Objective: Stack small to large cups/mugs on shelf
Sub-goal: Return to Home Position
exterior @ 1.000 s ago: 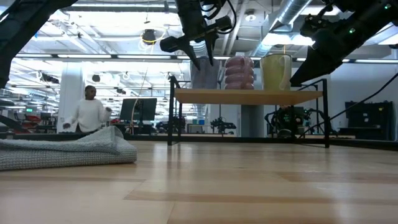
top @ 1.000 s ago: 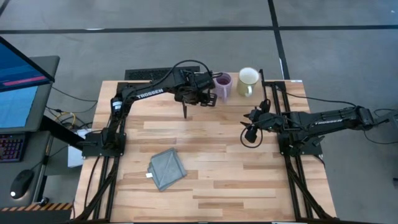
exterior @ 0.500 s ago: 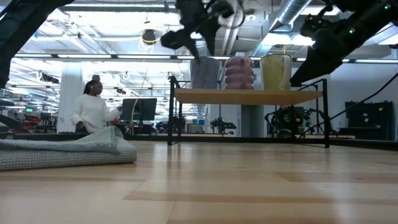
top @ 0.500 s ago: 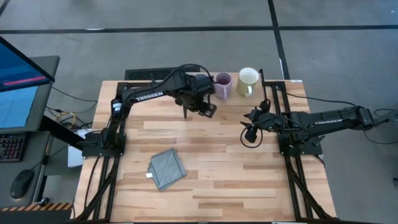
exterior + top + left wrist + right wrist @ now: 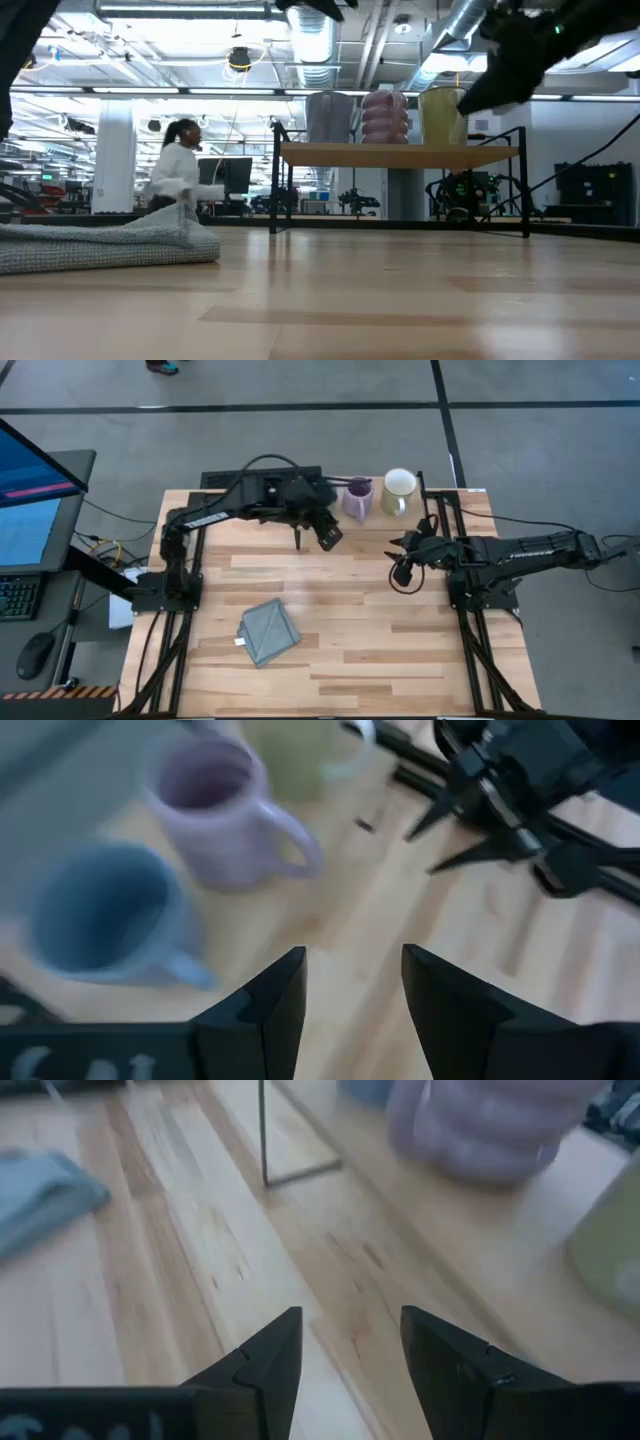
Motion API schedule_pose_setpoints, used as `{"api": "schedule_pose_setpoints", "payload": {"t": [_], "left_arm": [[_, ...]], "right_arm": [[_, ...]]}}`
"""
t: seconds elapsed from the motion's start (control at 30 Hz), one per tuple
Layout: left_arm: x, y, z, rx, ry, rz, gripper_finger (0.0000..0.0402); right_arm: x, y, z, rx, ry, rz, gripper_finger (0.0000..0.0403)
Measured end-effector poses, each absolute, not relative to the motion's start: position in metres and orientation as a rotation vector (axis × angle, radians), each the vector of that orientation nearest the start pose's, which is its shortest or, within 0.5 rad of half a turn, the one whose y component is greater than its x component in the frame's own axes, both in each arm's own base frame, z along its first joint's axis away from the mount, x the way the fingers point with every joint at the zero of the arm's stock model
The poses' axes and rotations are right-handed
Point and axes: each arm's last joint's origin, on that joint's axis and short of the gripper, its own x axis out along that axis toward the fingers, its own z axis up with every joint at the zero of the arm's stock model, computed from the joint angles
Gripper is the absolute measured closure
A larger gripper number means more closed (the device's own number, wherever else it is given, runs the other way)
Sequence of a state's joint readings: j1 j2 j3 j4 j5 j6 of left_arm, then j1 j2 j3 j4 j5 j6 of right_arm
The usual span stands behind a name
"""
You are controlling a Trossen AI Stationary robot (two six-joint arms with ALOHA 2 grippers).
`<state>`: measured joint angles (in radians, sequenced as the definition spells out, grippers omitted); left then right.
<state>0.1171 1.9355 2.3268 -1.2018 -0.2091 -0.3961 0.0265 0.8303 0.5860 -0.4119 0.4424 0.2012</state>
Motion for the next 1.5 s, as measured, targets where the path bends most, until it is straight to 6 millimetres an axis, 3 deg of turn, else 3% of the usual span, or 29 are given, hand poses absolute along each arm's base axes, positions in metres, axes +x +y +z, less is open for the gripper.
{"api": "schedule_pose_setpoints", "payload": {"t": [0.37,0.57,0.73,1.0,1.3,1.5], "left_arm": [[0.309,0.026,0.497,-0.024,0.551,0.456,0.0246],[0.267,0.022,0.505,0.027,0.404,0.431,0.0246],[0.224,0.02,0.48,0.013,0.216,0.422,0.0246],[0.171,0.024,0.408,-0.036,0.042,0.441,0.0246],[0.141,0.024,0.343,-0.05,-0.05,0.46,0.0246],[0.132,0.024,0.306,-0.044,-0.039,0.463,0.0246]], "right_arm": [[0.169,-0.007,0.323,0.046,0.359,-0.384,0.021],[0.141,-0.006,0.362,0.054,0.194,-0.338,0.021],[0.12,-0.007,0.371,0.051,0.12,-0.337,0.021],[0.112,-0.007,0.364,0.039,0.182,-0.338,0.021],[0.117,-0.007,0.324,0.029,0.102,-0.342,0.021],[0.115,-0.006,0.29,0.036,0.111,-0.311,0.021]]}}
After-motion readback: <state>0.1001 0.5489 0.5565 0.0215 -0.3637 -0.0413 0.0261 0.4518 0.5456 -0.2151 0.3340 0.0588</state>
